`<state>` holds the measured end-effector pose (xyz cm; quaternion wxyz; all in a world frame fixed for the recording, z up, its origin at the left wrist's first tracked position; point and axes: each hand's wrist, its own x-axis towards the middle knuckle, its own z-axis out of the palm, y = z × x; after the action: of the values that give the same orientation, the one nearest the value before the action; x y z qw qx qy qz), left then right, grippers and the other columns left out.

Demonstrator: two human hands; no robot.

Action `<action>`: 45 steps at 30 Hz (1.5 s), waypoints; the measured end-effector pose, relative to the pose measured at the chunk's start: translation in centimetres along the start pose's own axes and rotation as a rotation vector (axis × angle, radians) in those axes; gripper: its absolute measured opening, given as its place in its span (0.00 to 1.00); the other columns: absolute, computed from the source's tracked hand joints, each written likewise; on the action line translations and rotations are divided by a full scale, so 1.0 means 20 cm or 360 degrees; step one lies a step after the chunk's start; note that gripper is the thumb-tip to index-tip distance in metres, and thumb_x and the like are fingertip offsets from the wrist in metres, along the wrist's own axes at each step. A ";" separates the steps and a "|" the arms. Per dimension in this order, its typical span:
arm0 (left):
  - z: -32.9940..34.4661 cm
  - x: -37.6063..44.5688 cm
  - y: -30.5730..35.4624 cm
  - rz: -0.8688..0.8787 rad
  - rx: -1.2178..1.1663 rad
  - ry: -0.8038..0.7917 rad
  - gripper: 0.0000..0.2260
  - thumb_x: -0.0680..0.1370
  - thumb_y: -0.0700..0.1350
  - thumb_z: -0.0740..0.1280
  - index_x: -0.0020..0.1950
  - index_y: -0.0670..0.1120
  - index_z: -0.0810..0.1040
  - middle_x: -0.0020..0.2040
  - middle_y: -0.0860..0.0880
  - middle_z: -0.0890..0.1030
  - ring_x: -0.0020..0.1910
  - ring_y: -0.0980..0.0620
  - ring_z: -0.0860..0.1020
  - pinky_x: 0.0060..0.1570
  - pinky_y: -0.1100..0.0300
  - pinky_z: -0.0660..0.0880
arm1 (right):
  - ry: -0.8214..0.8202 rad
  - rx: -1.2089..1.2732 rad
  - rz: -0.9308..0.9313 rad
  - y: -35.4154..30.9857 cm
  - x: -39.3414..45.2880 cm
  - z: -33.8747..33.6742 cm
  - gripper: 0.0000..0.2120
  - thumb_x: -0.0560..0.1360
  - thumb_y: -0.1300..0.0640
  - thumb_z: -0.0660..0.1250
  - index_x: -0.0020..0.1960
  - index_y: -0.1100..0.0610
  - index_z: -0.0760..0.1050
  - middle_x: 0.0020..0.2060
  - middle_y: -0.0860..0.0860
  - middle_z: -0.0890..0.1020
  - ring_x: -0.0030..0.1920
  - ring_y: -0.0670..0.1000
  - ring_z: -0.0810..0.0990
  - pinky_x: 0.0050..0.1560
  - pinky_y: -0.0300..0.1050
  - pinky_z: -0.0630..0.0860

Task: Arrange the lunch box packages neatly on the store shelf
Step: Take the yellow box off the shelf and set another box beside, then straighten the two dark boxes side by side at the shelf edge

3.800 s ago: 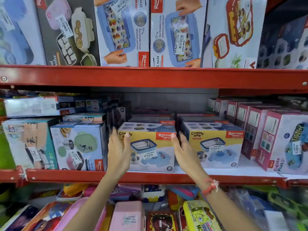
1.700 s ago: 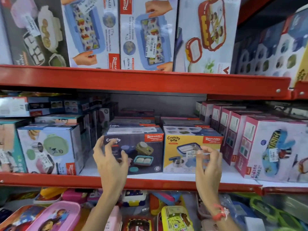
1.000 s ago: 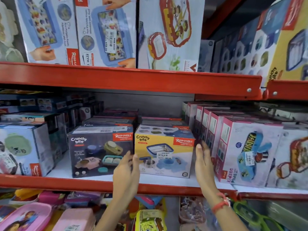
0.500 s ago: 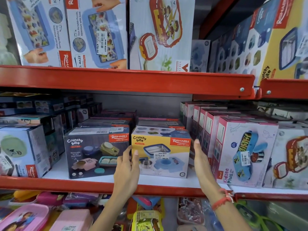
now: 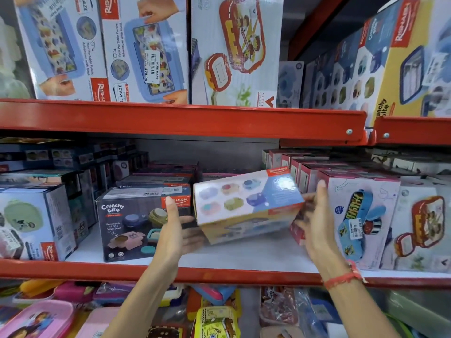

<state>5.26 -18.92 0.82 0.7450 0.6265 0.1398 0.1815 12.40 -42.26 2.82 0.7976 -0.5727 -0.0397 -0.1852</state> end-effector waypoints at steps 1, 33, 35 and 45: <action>-0.02 0.00 0.02 0.0013 0.0028 -0.0052 0.36 0.71 0.72 0.48 0.47 0.43 0.79 0.39 0.41 0.85 0.42 0.42 0.83 0.44 0.49 0.80 | -0.0038 0.0046 -0.0097 -0.03 0.00 0.00 0.26 0.78 0.38 0.55 0.32 0.53 0.74 0.29 0.47 0.81 0.36 0.49 0.80 0.44 0.49 0.73; 0.07 0.16 -0.31 0.0682 0.0852 0.0132 0.28 0.76 0.36 0.65 0.75 0.47 0.62 0.55 0.44 0.83 0.51 0.47 0.81 0.53 0.56 0.77 | 0.0136 -0.0879 -0.0446 0.43 -0.05 -0.04 0.22 0.68 0.64 0.77 0.60 0.60 0.77 0.58 0.59 0.80 0.55 0.55 0.79 0.47 0.29 0.73; 0.06 0.12 -0.31 0.0830 0.0953 0.0153 0.29 0.77 0.35 0.64 0.75 0.48 0.60 0.61 0.44 0.81 0.55 0.48 0.80 0.56 0.57 0.75 | 0.0271 -0.1067 -0.0635 0.43 -0.10 0.02 0.22 0.69 0.62 0.76 0.61 0.58 0.75 0.60 0.59 0.76 0.59 0.58 0.77 0.57 0.44 0.76; -0.31 0.11 -0.16 0.1624 0.0820 0.0324 0.16 0.78 0.39 0.62 0.65 0.47 0.73 0.67 0.52 0.74 0.69 0.57 0.70 0.62 0.47 0.73 | -0.0305 -0.0656 -0.0992 0.35 -0.45 0.55 0.12 0.78 0.59 0.65 0.60 0.49 0.74 0.55 0.46 0.77 0.56 0.41 0.79 0.57 0.37 0.76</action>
<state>4.82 -12.89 -3.31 0.3695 0.7552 -0.0692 0.5370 8.06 -27.81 -2.16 0.5639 -0.6961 -0.2482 -0.3686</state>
